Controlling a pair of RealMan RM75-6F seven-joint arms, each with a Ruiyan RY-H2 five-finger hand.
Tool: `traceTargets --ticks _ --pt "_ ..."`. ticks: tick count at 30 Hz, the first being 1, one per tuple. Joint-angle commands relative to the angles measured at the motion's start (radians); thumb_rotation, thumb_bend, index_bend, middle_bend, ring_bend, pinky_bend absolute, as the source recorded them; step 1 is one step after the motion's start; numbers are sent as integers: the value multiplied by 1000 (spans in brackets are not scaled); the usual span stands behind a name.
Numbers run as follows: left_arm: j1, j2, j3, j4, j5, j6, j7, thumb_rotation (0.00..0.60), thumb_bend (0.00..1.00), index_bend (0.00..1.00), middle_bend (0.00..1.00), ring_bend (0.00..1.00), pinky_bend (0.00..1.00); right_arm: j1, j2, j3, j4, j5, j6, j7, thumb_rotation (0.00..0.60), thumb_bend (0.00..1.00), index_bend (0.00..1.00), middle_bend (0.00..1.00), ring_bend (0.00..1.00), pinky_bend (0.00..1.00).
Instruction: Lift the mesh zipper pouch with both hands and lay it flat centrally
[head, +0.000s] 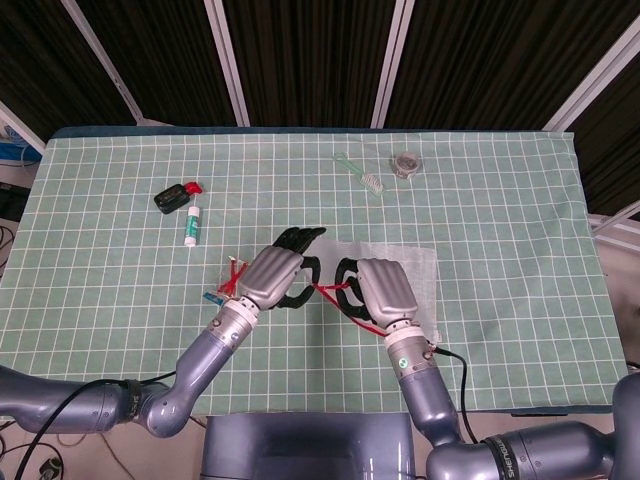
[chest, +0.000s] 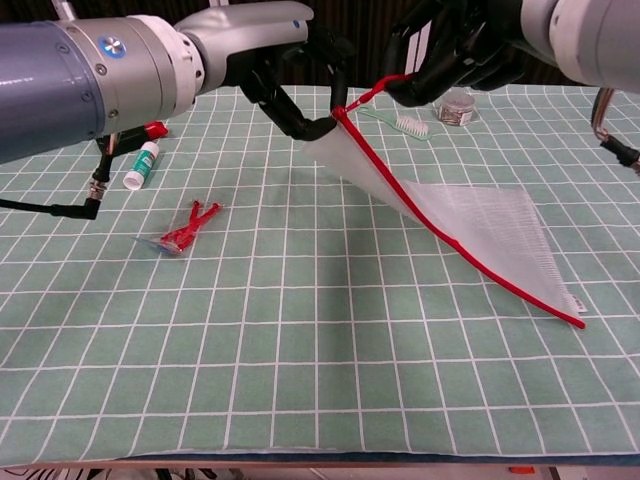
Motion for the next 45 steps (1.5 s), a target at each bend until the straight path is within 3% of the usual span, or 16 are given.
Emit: traceTargets --ticks 1,27,36,45 --pt "1 3 -14 -9 -2 5 -12 600 436 603 45 0 0 -11 9 -9 -5 -6 1 11 600 714 681 1000 1000 1000" --pt "17 -2 -124 -43 45 115 -97 600 436 604 45 0 0 -76 42 -53 3 -31 -8 75 600 717 689 1000 1000 1000" --pt "49 70 -153 -45 59 124 -131 600 435 604 45 0 0 -121 110 -54 18 -29 -16 109 600 717 689 1000 1000 1000" --pt "115 171 -134 -30 78 112 -185 600 435 604 45 0 0 -180 205 -47 45 -24 -48 175 600 717 689 1000 1000 1000"
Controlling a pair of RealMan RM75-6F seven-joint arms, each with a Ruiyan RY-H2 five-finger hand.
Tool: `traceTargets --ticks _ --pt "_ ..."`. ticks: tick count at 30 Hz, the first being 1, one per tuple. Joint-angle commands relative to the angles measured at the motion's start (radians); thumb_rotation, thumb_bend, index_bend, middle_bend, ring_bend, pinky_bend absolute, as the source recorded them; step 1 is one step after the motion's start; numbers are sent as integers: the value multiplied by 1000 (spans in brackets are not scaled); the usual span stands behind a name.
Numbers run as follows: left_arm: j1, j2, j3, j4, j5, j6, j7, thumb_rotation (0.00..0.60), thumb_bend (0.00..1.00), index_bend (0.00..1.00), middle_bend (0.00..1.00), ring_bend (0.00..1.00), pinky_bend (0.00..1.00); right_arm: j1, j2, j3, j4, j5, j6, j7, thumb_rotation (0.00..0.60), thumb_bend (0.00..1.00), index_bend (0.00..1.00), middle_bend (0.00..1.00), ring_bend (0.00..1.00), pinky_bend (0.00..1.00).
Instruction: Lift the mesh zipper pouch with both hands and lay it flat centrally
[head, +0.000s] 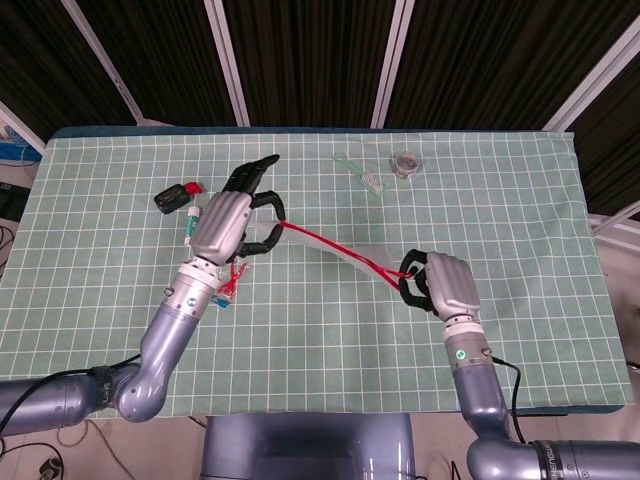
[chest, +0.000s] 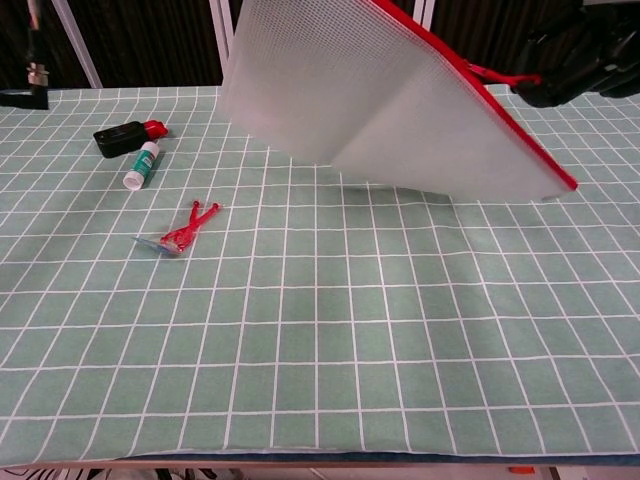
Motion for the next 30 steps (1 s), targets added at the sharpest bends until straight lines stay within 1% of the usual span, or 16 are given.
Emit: traceTargets --ticks 1,12,30 --pt "26 31 12 9 11 -7 -24 600 435 604 45 0 0 -19 28 3 11 1 -16 21 600 717 689 1000 1000 1000" --pt "56 75 20 38 10 -21 -58 600 435 605 45 0 0 -51 83 17 35 14 -36 65 600 717 690 1000 1000 1000" --pt "76 90 41 70 11 -35 -71 600 432 602 43 0 0 -77 100 21 67 17 -42 98 600 717 689 1000 1000 1000"
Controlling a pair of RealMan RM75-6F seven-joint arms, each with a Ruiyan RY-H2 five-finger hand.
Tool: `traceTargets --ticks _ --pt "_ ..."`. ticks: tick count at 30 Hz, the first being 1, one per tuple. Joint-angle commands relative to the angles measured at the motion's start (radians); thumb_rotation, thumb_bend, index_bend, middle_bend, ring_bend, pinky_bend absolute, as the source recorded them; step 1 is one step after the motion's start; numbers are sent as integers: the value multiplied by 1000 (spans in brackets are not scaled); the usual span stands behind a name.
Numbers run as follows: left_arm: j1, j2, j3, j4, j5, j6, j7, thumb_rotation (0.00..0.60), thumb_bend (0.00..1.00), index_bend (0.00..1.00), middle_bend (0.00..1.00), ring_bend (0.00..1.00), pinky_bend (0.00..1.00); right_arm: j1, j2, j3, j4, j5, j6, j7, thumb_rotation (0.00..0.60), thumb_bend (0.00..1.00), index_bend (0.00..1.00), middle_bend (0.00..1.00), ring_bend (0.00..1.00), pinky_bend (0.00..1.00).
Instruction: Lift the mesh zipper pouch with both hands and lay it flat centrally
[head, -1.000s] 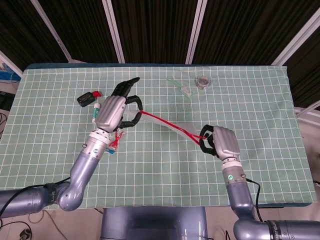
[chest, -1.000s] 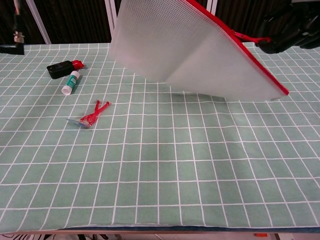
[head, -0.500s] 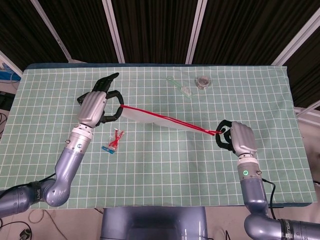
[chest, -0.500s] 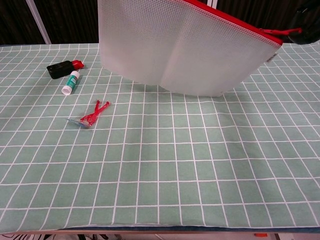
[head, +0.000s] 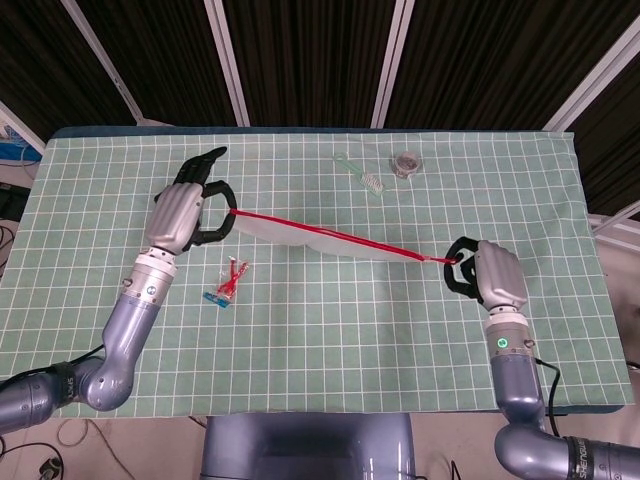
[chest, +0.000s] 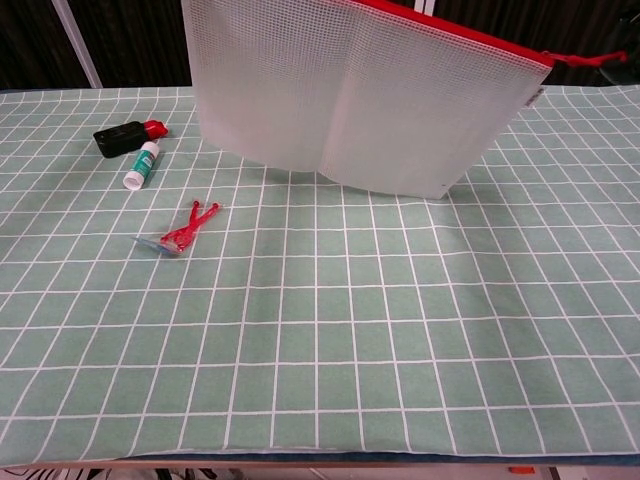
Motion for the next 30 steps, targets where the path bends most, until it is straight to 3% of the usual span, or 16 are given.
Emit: traceTargets --ticks 1,6,8,13,15,18,22,30 --pt "3 1 2 3 -1 -1 -2 600 431 598 43 0 0 -2 -2 -1 3 -2 -1 3 600 717 689 1000 1000 1000" --pt "8 6 11 1 -7 -11 -2 600 396 548 31 0 0 -5 -7 -5 8 -20 -1 7 600 709 679 1000 1000 993" --pt "10 10 15 -3 -9 -17 -1 600 331 501 15 0 0 -6 -8 -10 8 -29 -3 5 600 622 581 949 944 919" --pt "19 37 25 -27 -20 -41 -3 600 116 355 0 0 0 -7 -1 -18 1 -42 -18 0 600 329 125 490 514 612" --pt "23 46 28 -34 -17 -45 -5 600 78 325 0 0 0 -9 1 -17 -2 -48 -19 5 600 258 32 376 382 529" --pt "33 65 36 -49 -11 -48 -8 600 67 297 0 0 0 -14 3 -17 -7 -64 -13 11 600 188 0 264 250 427" --pt "56 90 49 -72 9 -37 -17 600 67 273 0 0 0 -24 11 -22 -15 -83 -3 13 600 166 0 188 153 344" --pt "186 191 152 -124 149 47 -33 600 67 242 0 0 0 -81 69 -91 -22 -165 2 8 600 163 0 110 98 300"
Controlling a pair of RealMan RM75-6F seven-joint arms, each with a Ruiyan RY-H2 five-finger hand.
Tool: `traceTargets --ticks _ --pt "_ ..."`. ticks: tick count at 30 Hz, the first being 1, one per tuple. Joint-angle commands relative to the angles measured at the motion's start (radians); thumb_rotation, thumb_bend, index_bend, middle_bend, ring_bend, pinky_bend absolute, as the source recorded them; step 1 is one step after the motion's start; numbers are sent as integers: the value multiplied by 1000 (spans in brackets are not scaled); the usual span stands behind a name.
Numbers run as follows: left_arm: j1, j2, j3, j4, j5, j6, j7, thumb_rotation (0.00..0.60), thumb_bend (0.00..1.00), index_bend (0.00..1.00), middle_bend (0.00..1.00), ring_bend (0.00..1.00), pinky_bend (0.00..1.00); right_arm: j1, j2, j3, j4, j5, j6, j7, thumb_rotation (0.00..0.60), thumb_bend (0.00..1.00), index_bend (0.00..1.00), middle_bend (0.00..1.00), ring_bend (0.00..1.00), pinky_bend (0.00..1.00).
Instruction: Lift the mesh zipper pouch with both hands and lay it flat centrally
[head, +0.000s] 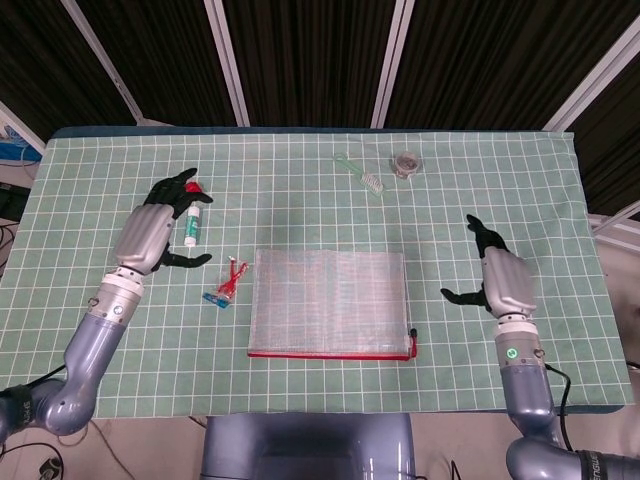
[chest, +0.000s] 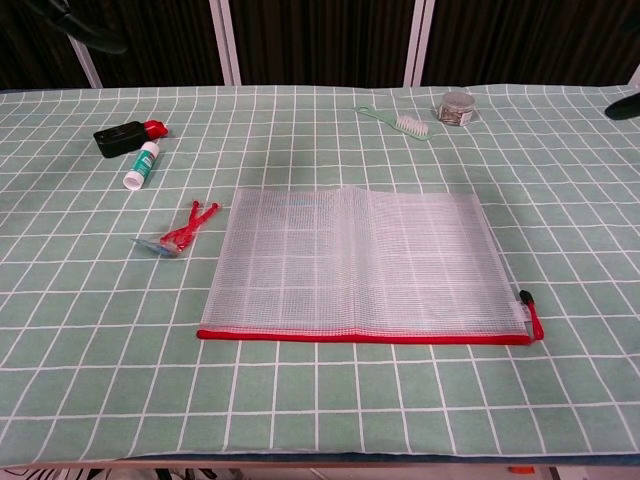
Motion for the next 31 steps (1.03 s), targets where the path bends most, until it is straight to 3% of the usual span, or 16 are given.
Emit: traceTargets --ticks 1,7,10,15,23,31 --pt "82 59 67 -24 82 57 -14 600 67 229 0 0 0 -32 31 -46 7 -57 1 -7 600 161 0 88 83 291" --pt "245 146 199 -6 231 180 -36 600 55 84 0 0 0 -125 82 -174 60 -267 45 -8 600 89 0 2 18 262" --pt "333 169 261 34 295 243 -81 600 38 41 0 0 0 -188 106 -231 94 -372 71 46 600 30 0 0 0 250" --pt "451 167 334 140 375 329 -167 600 28 0 0 0 0 -293 119 -309 184 -519 130 153 600 23 0 0 0 249" --pt "573 100 370 307 463 461 -229 600 28 0 0 0 0 -430 88 -376 360 -656 232 285 600 24 0 0 0 248" --pt "602 76 347 348 510 499 -269 600 27 0 0 0 0 -471 61 -355 425 -712 252 338 600 23 0 0 0 248"
